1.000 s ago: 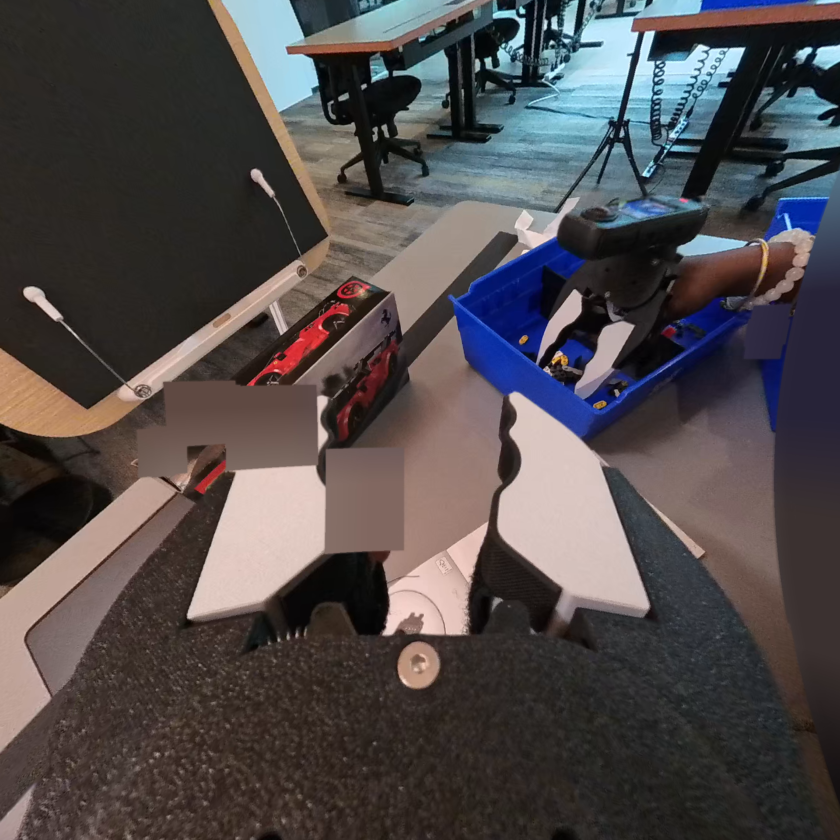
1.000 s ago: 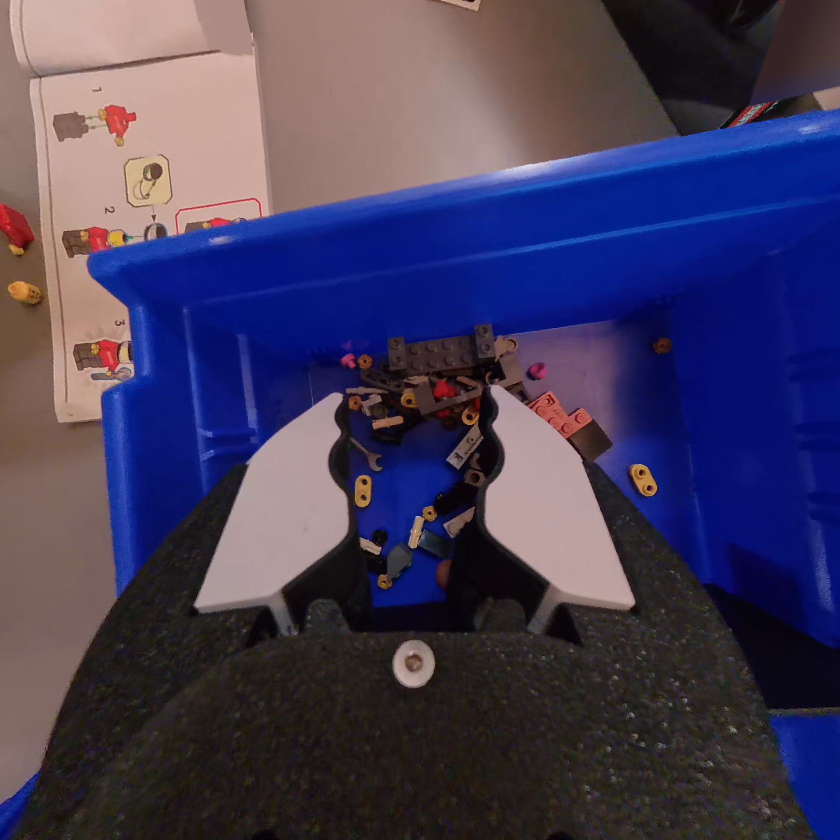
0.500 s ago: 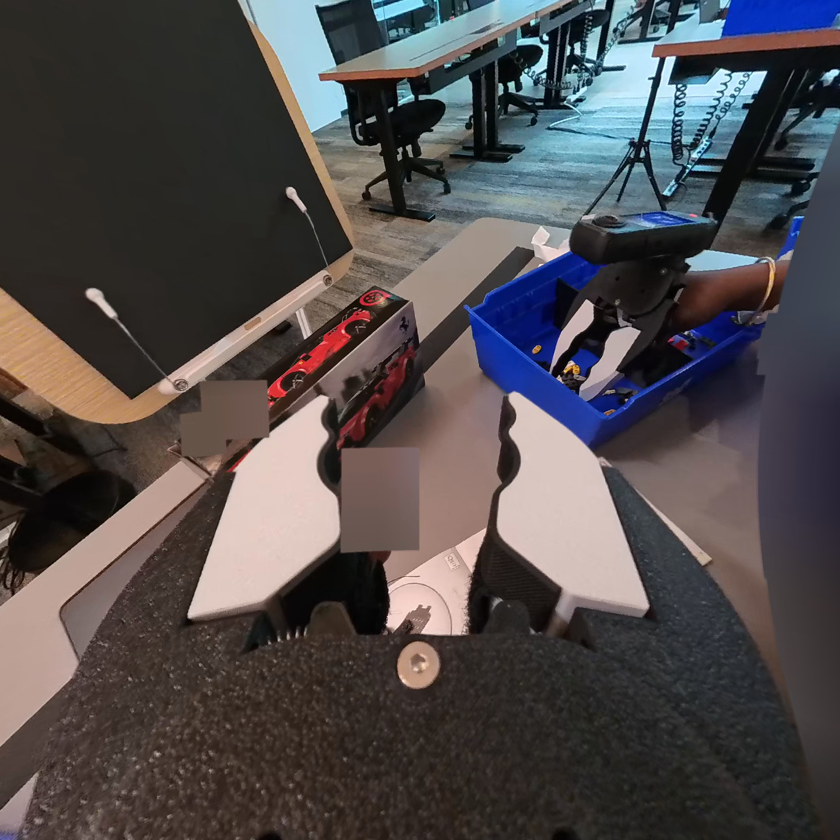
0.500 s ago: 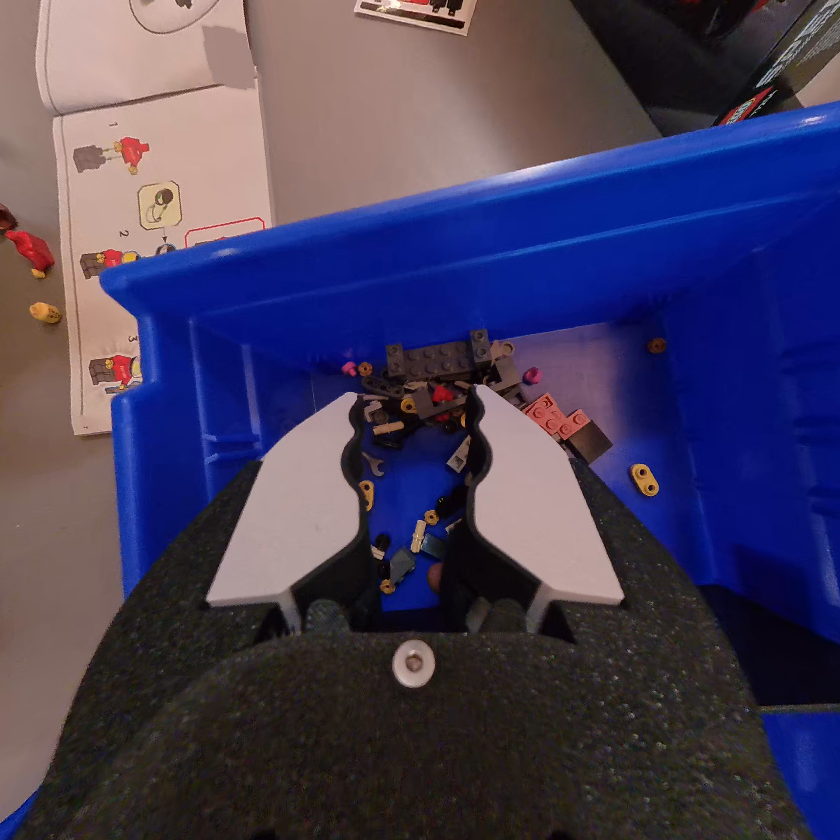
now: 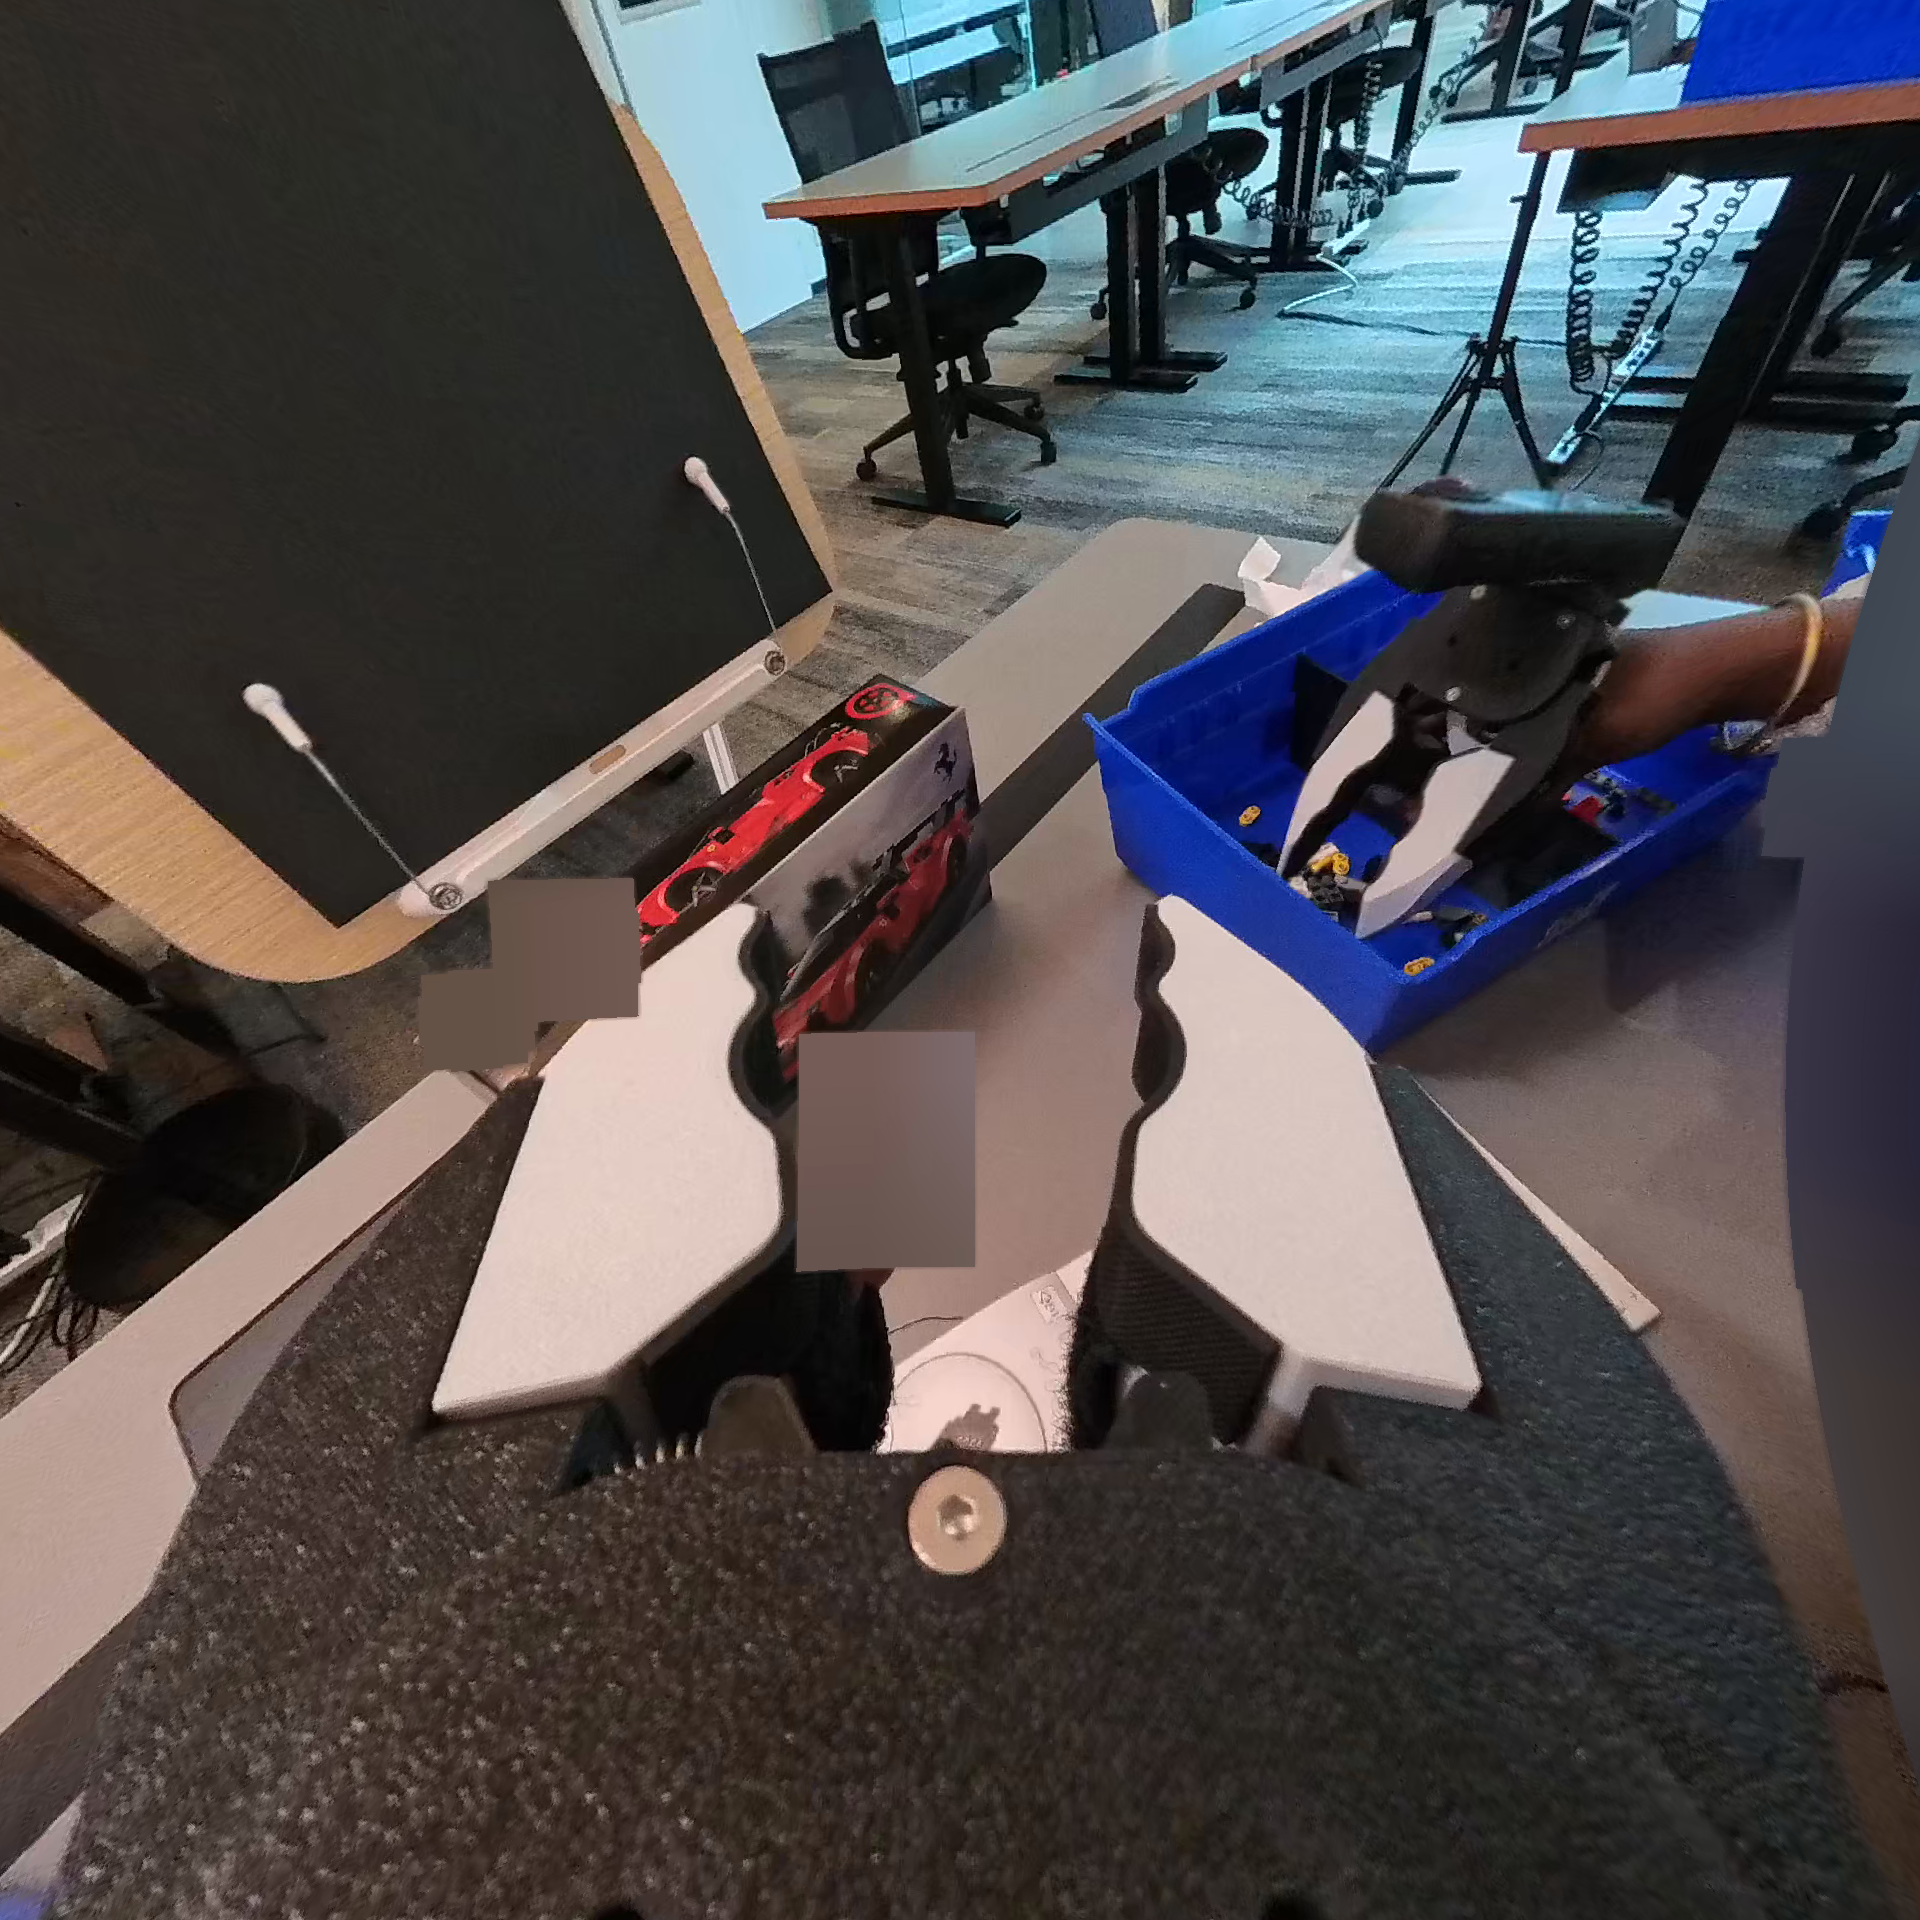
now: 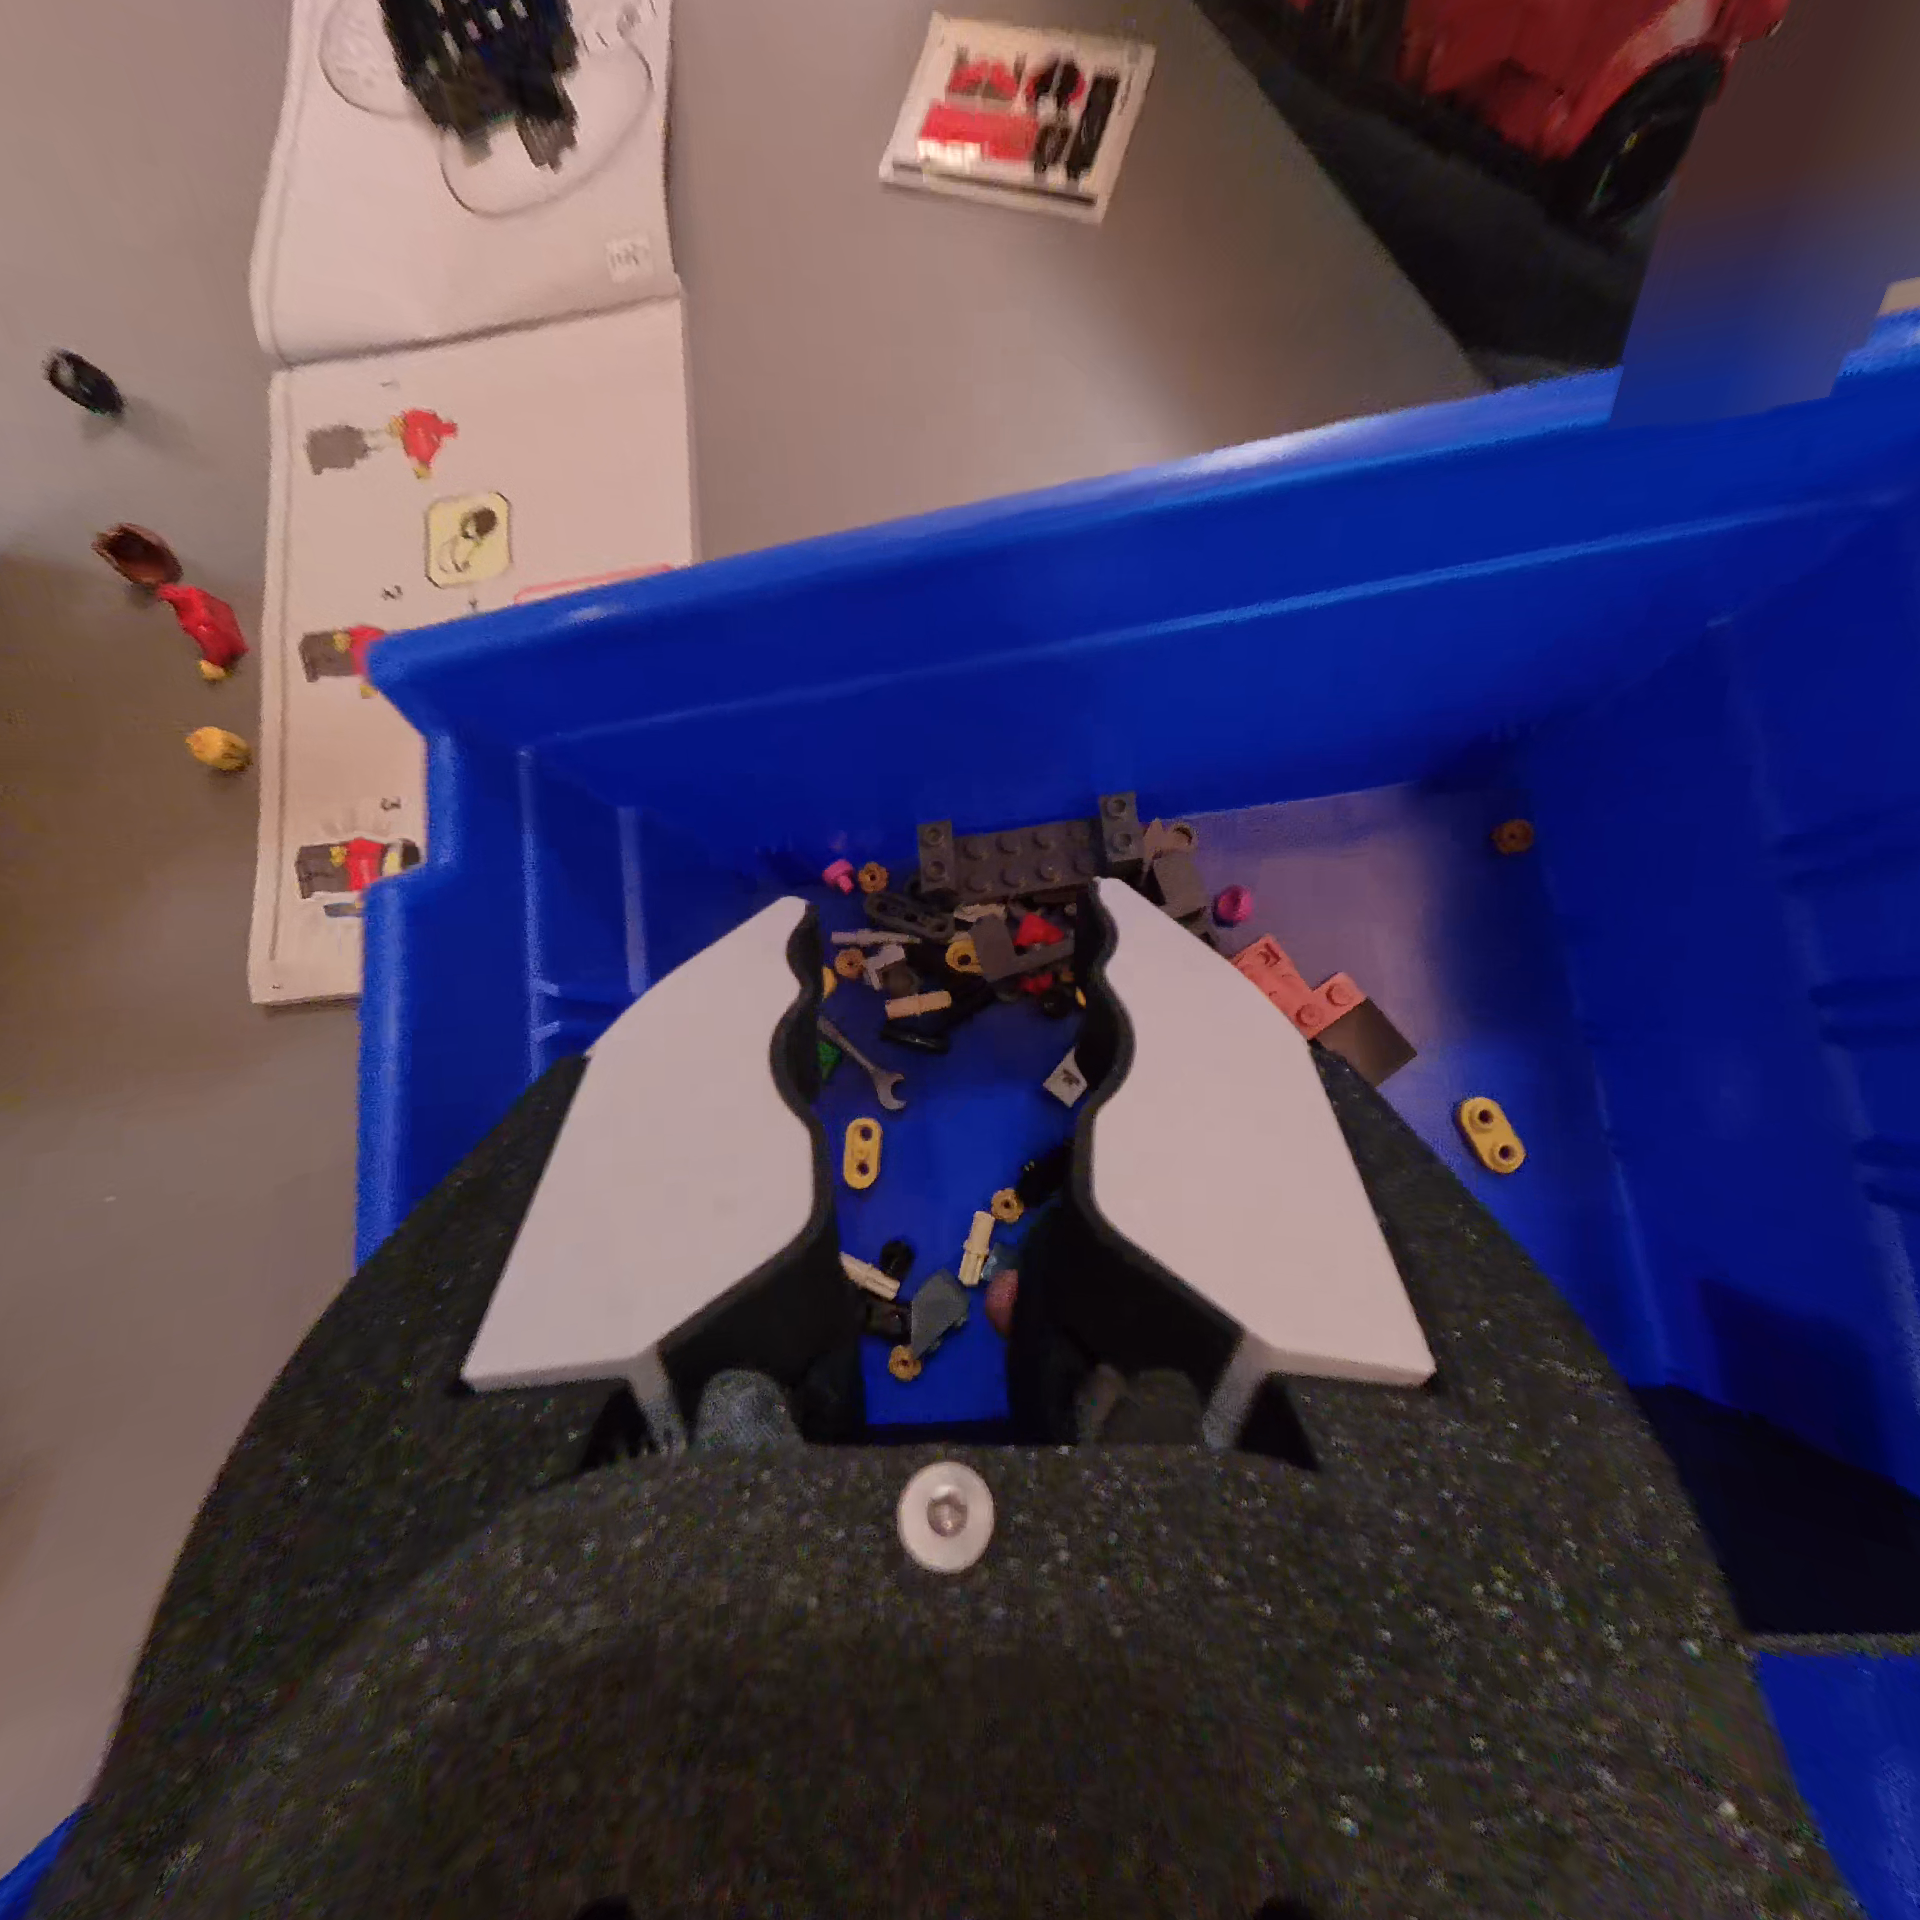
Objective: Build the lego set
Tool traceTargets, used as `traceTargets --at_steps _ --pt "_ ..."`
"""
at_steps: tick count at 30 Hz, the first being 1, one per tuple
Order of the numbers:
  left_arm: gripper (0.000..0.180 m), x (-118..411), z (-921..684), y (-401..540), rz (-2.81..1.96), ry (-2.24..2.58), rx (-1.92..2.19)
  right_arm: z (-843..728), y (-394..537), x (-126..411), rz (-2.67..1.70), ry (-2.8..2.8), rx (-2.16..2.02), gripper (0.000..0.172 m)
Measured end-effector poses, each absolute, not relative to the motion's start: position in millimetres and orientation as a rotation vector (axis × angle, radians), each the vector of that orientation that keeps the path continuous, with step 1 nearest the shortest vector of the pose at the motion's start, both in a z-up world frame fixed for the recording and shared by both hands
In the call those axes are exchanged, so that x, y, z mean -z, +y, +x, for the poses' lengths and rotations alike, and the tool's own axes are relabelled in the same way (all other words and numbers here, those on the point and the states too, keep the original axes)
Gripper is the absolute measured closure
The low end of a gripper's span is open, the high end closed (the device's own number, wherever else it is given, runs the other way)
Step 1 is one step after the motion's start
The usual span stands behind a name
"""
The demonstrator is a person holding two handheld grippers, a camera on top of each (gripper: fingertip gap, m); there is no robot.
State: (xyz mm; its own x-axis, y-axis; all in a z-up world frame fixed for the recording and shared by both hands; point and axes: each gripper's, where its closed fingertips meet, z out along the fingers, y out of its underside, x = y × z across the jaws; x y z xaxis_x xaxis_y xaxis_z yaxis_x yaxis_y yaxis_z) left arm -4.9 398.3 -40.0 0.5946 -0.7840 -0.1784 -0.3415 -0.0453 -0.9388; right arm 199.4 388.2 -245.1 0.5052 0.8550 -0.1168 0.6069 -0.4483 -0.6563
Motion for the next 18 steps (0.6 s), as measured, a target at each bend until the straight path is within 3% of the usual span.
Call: traceTargets --at_steps 11,15,18 --pt "0.116 50 15 406 -1.679 1.009 0.345 249 391 211 -2.124 -1.576 -0.115 0.106" --pt "0.117 53 22 409 -1.685 1.018 0.328 252 405 214 -2.061 -1.726 -0.088 0.136" --pt "0.117 59 27 414 -1.705 1.028 0.307 251 413 228 -2.03 -1.865 -0.116 0.142"
